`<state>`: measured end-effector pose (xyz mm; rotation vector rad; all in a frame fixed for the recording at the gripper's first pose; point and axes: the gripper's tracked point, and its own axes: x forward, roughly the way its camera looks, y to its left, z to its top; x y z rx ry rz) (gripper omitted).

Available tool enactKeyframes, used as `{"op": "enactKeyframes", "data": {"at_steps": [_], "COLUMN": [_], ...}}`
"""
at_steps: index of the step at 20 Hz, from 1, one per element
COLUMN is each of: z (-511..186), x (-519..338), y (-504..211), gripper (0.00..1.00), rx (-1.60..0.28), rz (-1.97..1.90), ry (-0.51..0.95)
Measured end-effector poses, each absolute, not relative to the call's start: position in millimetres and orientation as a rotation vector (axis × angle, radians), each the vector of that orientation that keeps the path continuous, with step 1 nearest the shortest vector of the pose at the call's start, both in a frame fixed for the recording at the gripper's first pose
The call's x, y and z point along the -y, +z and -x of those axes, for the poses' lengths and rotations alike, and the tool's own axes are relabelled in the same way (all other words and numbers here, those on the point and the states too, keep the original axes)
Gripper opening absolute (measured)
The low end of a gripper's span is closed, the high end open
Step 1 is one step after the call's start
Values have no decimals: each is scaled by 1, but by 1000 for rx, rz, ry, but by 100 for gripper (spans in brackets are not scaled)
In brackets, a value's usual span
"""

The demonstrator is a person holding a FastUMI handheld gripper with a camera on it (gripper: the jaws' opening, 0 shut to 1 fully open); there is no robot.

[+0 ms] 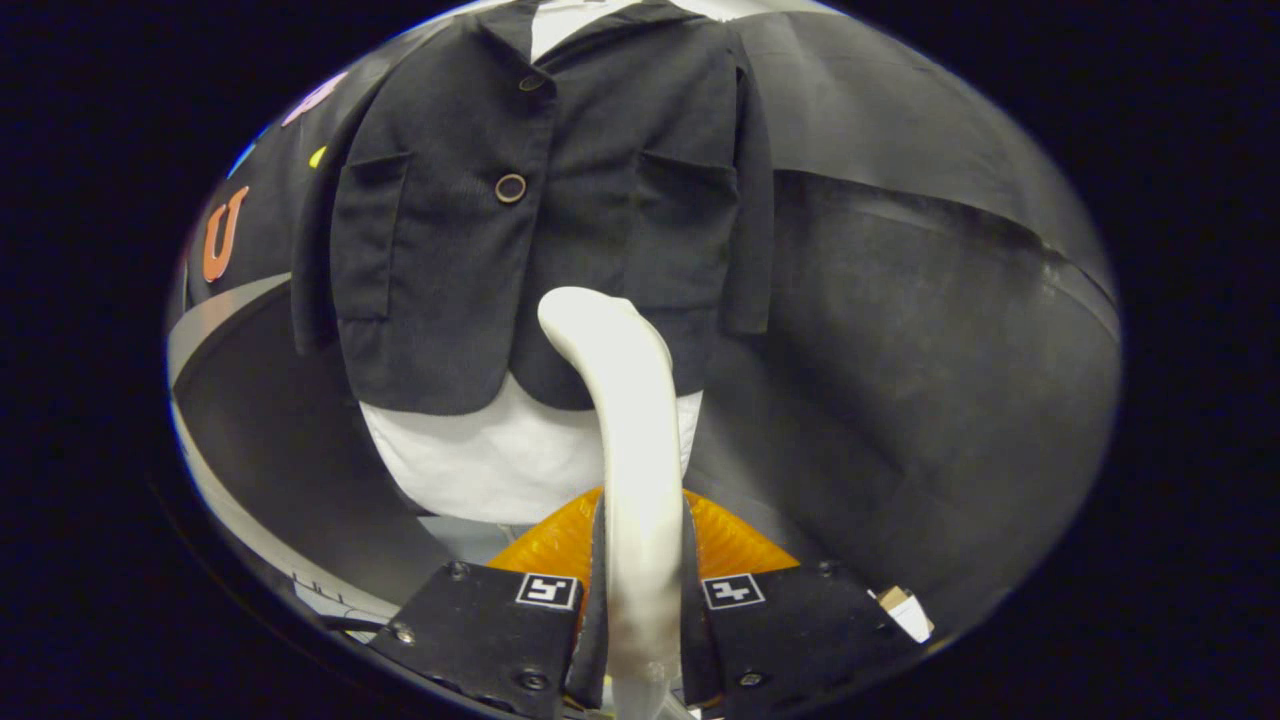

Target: Iron the clothes twice with a garment steamer, once on the left side and once on the right side.

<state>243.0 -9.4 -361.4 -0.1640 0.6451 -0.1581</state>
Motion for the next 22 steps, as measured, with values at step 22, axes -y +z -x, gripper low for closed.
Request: {"op": "enactKeyframes", "data": {"at_steps": [22], "z": [-120], "x": [-98], "y": [-212], "gripper": [32], "rx": [-400], "rz": [50], "ry": [-84]}}
